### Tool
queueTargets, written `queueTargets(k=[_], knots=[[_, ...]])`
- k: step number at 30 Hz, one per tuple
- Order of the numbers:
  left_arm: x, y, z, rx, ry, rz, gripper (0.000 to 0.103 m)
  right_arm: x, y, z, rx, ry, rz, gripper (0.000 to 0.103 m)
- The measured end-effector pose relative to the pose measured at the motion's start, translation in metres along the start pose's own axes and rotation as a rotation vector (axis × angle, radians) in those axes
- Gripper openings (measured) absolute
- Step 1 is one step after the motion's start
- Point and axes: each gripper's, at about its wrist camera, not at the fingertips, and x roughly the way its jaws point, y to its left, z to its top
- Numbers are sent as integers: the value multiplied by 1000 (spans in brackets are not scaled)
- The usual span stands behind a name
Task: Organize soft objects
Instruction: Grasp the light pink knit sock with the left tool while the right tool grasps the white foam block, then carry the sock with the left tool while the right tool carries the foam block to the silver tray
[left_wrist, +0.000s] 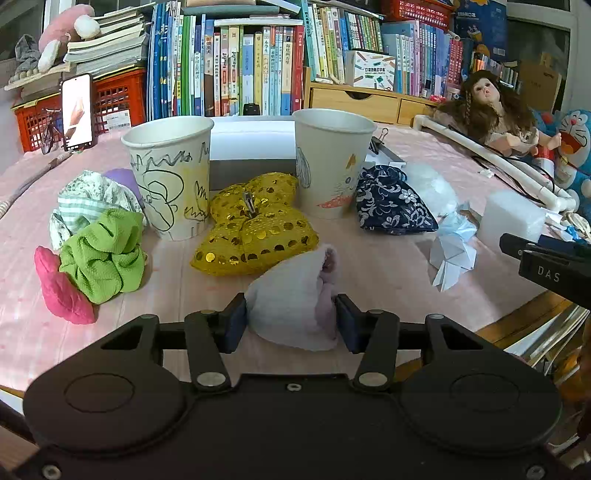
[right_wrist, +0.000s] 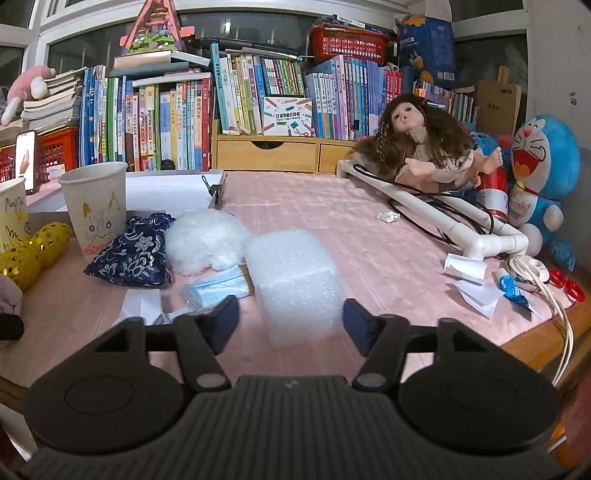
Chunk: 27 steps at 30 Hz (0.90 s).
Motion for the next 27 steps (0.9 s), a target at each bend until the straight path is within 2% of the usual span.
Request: queueTargets(k=[2,16,22,27], knots=[[-2,1,1,-7,5,-5,47,-1,-1,1,3,-4,-4,53],[-28,-2,15,21,-52,-44,47,-18,-4,20,39,-75,29,52],[-34,1,33,24,-69,-81,47,-17,1,33,55,-82,101,52],[-39,4,57,39,-107,-83,47,-14,5,51,74,-95,172,51]])
